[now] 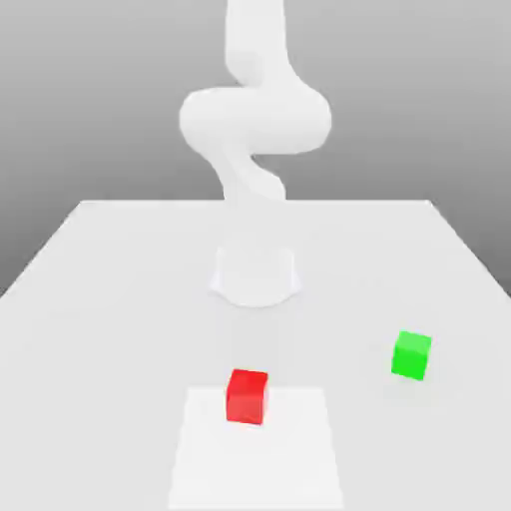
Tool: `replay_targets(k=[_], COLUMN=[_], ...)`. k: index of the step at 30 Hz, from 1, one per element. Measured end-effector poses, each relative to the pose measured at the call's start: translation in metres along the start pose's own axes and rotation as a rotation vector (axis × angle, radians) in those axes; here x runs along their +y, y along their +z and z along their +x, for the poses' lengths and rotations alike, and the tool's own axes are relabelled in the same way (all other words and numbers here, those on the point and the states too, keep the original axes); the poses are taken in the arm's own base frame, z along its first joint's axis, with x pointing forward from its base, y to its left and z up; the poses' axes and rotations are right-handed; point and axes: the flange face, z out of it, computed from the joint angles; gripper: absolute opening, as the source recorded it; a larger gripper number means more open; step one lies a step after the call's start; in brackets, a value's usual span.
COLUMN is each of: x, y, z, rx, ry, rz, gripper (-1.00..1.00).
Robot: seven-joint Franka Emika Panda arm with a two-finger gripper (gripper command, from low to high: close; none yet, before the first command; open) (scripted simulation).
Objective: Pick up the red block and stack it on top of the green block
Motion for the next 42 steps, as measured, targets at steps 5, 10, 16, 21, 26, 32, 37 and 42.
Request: replay_targets(k=[5, 10, 16, 21, 26, 32, 37, 42], x=[0.038, 0.097, 0.198, 0.251, 0.268, 0.268, 0.249, 0.209], y=[0.122, 0.219, 0.302, 0.346, 0.369, 0.369, 0.341, 0.316], z=[-0.032, -0.084, -0.176, -0.224, -0.241, -0.241, -0.223, -0.24], rx=[-0.121, -0.24, -0.4, -0.455, -0.457, -0.457, -0.457, -0.486], ry=[0.036, 0.073, 0.126, 0.145, 0.145, 0.145, 0.144, 0.05], rz=[-0.143, -0.287, -0.485, -0.557, -0.559, -0.559, -0.559, -0.532], gripper=[0.0, 0.0, 0.0, 0.0, -1.0, -1.0, -1.0, -1.0])
